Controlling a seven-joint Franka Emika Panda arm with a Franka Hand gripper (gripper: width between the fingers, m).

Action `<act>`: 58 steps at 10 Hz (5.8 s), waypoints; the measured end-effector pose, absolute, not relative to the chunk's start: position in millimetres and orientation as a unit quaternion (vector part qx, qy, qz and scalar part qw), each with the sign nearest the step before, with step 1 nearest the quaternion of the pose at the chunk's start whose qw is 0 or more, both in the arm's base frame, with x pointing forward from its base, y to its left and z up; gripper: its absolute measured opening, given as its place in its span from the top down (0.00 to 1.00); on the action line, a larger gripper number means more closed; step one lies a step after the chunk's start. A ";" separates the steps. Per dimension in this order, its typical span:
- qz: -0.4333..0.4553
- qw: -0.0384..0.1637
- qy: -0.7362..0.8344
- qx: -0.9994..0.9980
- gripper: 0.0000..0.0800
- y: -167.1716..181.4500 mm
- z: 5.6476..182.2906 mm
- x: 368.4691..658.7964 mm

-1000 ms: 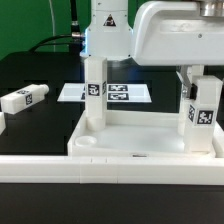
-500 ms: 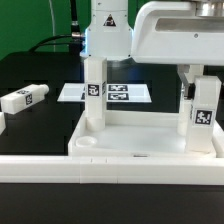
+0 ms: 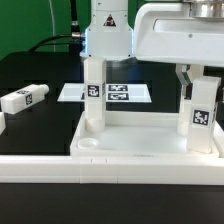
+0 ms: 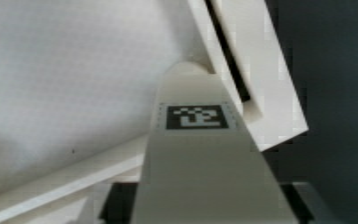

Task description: Assemble desk

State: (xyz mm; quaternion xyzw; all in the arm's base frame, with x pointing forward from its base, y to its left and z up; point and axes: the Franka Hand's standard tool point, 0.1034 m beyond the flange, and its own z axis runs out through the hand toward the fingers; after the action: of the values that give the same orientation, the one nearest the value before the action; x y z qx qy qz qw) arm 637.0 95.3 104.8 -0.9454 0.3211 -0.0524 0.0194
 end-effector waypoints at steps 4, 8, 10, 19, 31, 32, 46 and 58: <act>-0.047 0.028 0.479 -0.876 0.64 95.5 104.3 636.5; -0.039 0.037 0.588 -0.807 0.64 95.6 103.8 636.0; -0.038 0.037 0.599 -0.799 0.64 95.7 103.5 635.8; -0.048 0.022 0.315 -0.947 0.19 98.6 104.3 636.1; -0.056 -0.021 -0.103 -0.993 0.19 97.1 103.5 636.8; -0.056 -0.023 -0.113 -0.992 0.24 95.7 103.5 637.0; -0.056 0.011 0.274 -0.960 0.64 95.8 102.7 636.5; -0.042 0.035 0.594 -0.803 0.62 99.1 101.9 635.6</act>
Offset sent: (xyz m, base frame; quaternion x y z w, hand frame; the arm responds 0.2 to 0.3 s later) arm -0.0035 0.0055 -0.0063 -0.0058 -0.0208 0.2702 0.9626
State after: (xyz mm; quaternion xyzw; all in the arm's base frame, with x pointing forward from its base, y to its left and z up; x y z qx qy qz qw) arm 635.6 99.1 101.9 -0.8029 0.5935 -0.0423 0.0355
